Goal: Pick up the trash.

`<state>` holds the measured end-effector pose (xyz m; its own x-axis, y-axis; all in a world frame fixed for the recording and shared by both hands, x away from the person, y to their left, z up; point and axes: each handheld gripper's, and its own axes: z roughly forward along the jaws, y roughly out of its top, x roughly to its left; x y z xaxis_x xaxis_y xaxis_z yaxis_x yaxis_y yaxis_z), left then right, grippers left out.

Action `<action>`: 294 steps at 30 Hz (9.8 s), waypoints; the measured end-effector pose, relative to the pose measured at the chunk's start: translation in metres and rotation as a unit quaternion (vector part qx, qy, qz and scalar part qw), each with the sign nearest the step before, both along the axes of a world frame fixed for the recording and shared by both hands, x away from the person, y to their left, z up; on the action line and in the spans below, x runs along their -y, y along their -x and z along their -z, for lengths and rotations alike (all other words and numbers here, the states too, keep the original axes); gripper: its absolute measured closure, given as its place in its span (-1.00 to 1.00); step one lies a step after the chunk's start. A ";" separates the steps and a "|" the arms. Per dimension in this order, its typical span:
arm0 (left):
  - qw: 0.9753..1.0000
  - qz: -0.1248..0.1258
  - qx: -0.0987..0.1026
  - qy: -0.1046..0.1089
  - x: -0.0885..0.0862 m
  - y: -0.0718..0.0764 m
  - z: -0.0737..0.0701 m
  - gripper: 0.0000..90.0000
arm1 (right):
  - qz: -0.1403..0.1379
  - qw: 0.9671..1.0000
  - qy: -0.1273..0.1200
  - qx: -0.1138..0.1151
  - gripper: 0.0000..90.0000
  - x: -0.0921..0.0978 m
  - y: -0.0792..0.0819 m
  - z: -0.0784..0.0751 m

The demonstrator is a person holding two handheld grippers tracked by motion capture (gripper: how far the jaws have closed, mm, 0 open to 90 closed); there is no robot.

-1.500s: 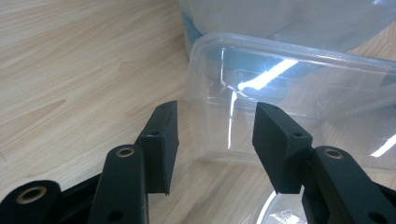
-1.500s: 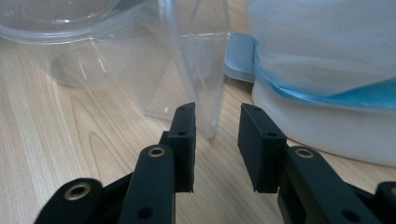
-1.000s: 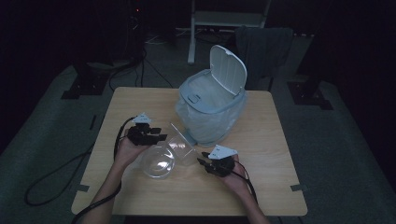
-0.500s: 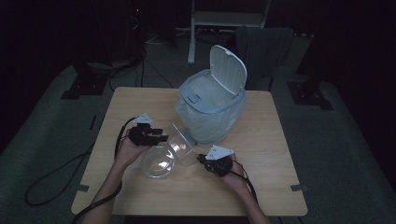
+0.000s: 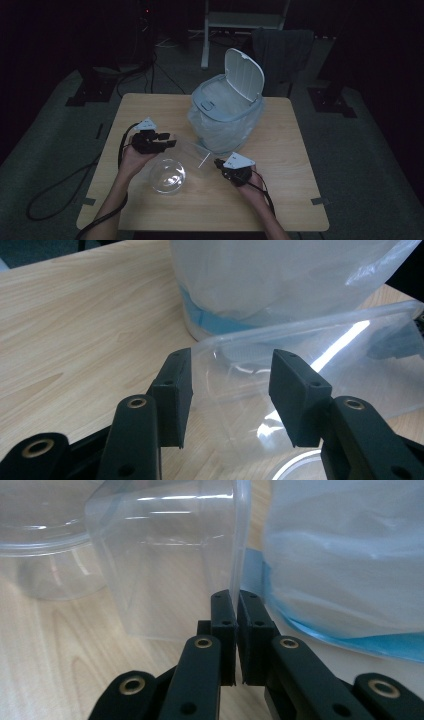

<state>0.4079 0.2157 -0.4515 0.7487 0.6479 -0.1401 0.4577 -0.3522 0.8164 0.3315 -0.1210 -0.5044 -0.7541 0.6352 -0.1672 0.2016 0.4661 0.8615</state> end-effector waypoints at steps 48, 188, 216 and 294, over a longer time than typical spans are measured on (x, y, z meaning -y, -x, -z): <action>0.998 0.017 -0.055 0.019 -0.005 -0.010 0.022 0.10 | -0.097 0.995 0.000 -0.018 0.84 -0.011 -0.010 -0.004; 0.996 -0.069 -0.030 0.054 -0.056 0.012 0.011 0.23 | -0.095 0.992 -0.073 0.030 0.89 -0.014 0.020 -0.070; 0.996 -0.071 -0.028 0.053 -0.060 0.013 0.007 0.24 | -0.104 0.989 -0.097 0.048 0.89 -0.017 0.020 -0.113; 0.996 -0.066 -0.028 0.053 -0.059 0.014 0.007 0.24 | -0.086 0.982 -0.138 0.097 0.89 0.006 0.010 -0.214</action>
<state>0.3938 0.2745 -0.4586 0.6466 0.7201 -0.2515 0.5401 -0.1995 0.8176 0.3217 -0.1268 -0.2904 -0.8253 0.5425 -0.1566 -0.0392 0.2217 0.9743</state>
